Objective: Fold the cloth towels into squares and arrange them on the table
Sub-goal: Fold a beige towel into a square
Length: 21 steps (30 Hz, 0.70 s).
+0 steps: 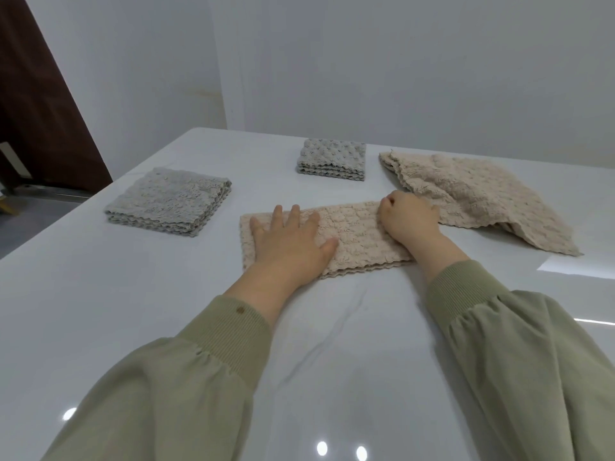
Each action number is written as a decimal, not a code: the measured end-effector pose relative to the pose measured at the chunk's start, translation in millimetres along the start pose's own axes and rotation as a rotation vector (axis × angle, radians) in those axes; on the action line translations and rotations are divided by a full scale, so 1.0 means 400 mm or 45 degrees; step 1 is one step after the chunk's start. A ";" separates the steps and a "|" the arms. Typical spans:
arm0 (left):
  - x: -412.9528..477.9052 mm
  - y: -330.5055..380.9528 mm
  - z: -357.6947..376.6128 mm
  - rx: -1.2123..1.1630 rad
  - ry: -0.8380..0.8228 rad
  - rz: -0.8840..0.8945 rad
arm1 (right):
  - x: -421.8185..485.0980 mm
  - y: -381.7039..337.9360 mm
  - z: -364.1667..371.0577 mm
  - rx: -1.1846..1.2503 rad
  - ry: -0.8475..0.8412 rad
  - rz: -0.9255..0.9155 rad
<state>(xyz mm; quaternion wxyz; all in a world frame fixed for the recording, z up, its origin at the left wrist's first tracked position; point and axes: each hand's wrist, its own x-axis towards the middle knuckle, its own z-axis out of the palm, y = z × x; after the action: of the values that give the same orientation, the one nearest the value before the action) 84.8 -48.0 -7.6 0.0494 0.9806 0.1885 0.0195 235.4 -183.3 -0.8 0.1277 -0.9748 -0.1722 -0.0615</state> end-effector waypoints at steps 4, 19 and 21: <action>-0.001 -0.010 0.001 -0.009 -0.072 -0.032 | 0.005 0.013 0.014 -0.059 -0.007 -0.103; -0.013 -0.017 -0.006 -0.007 -0.105 -0.090 | 0.018 0.016 -0.020 -0.078 -0.063 -0.097; -0.012 -0.018 -0.006 -0.005 -0.105 -0.087 | 0.017 0.018 -0.024 -0.086 -0.029 -0.078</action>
<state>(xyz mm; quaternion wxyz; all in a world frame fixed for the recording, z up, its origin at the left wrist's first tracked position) 77.3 -43.0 -6.1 0.0598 0.9735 0.2196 -0.0224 243.7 -190.2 7.7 0.0907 -0.9735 -0.2012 -0.0601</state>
